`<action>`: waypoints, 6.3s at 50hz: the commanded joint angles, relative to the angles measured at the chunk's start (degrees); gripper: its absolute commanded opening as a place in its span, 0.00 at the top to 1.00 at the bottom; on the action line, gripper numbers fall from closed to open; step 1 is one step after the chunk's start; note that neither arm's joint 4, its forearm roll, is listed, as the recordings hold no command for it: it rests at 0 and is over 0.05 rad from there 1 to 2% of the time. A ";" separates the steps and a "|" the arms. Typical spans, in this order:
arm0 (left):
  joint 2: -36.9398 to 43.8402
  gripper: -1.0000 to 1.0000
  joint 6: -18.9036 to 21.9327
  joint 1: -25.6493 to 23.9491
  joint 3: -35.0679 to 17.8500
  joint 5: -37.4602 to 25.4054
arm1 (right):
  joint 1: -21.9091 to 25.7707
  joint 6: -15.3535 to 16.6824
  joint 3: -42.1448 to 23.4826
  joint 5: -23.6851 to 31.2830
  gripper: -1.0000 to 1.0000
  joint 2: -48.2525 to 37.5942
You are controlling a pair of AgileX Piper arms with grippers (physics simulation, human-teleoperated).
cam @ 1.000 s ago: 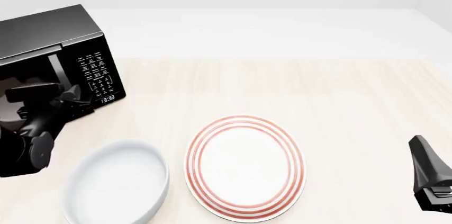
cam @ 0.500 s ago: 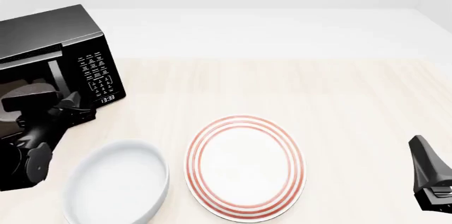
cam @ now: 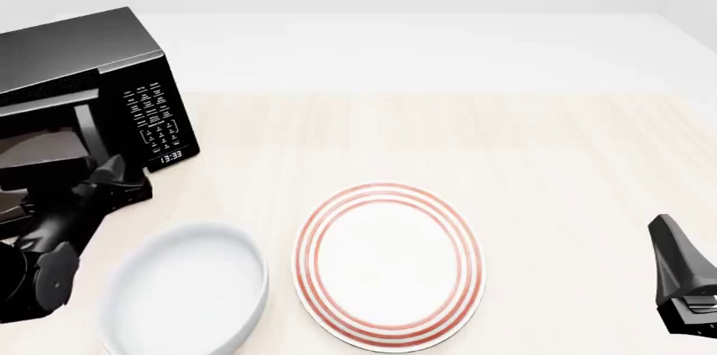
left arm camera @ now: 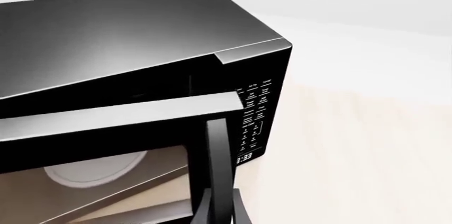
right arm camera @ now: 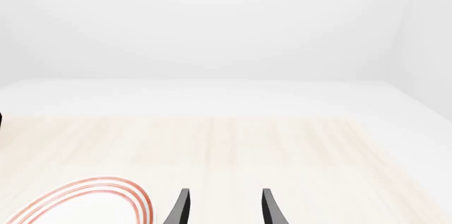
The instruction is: Open the microwave.
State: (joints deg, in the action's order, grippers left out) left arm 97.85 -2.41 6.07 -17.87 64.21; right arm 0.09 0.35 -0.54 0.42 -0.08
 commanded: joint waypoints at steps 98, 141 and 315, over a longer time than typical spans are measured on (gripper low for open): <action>-21.42 0.00 0.88 -5.02 13.63 2.18 | 0.00 0.01 0.00 0.00 0.00 0.00; -27.98 0.00 1.00 -0.81 16.40 -1.45 | 0.00 0.00 0.00 0.01 0.00 0.00; -42.92 0.00 9.59 -2.61 -33.46 -82.38 | 0.00 0.00 0.00 0.01 0.00 0.00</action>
State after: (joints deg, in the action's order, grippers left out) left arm 52.23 7.95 2.84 -49.12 -15.28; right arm 0.08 0.34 -0.54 0.42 -0.08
